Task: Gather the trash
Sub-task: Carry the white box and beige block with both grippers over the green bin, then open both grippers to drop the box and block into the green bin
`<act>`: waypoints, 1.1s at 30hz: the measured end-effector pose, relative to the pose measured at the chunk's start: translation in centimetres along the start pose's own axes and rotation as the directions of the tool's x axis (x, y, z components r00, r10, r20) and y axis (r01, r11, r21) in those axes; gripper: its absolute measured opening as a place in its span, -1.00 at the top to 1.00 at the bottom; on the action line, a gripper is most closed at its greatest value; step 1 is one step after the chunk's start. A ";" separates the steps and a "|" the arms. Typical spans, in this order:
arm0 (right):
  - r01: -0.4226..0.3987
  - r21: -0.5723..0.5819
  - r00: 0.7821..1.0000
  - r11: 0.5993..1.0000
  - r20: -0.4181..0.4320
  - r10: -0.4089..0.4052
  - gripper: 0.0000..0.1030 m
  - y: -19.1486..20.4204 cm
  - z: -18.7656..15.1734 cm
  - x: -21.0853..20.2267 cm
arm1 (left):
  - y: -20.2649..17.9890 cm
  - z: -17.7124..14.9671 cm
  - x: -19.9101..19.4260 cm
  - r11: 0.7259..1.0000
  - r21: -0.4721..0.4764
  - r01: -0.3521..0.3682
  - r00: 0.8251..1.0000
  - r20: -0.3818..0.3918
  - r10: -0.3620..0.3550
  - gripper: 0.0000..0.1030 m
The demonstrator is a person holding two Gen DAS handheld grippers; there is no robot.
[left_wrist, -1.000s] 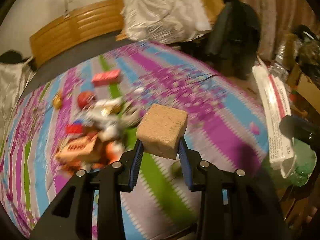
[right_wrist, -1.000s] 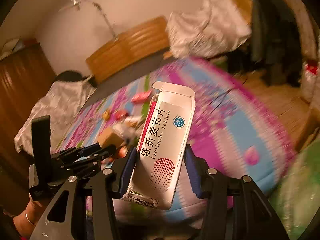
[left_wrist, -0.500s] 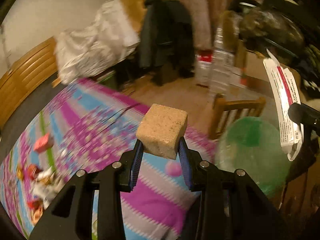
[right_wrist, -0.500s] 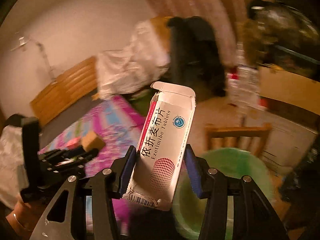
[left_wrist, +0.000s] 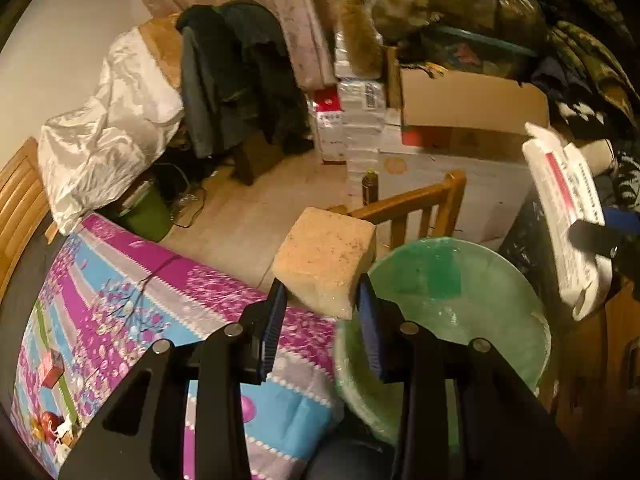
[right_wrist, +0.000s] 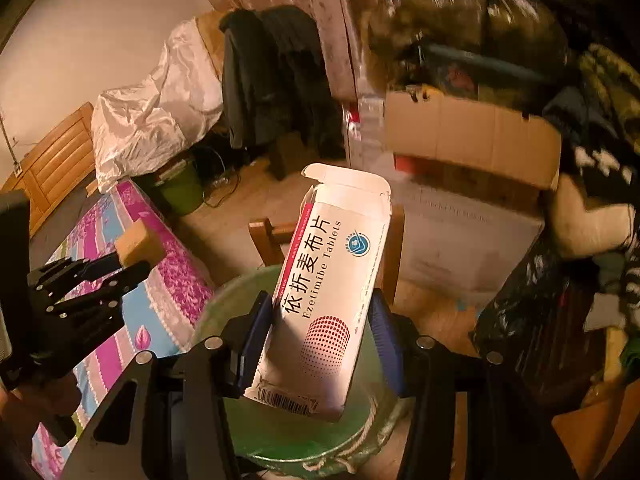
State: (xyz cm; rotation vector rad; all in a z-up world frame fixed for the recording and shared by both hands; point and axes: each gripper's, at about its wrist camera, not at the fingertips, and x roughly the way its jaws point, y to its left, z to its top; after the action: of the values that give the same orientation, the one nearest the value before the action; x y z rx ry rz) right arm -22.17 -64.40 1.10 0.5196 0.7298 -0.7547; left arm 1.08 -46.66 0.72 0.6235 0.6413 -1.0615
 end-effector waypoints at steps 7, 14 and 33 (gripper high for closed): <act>-0.007 0.002 0.998 1.000 -0.068 0.007 0.01 -1.0 -0.9 2.3 | -1.8 -0.2 1.9 0.999 0.043 0.023 0.999 -0.045 -0.021 0.33; -0.012 -0.003 0.996 1.000 -0.090 0.011 0.01 -0.5 -1.3 2.9 | -2.5 -0.8 2.6 0.998 0.058 0.030 0.997 -0.072 -0.026 0.33; -0.068 0.042 0.991 0.997 -0.117 0.072 -0.24 -0.5 -1.7 3.1 | -1.4 -1.4 2.7 0.970 -0.012 0.242 0.968 -0.070 -0.242 -0.31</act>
State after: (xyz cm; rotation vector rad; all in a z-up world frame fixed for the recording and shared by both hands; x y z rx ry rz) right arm -21.63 -64.98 -2.40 0.6257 0.8039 -0.6775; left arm 0.49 -47.70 -2.41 0.5920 0.7955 -1.2692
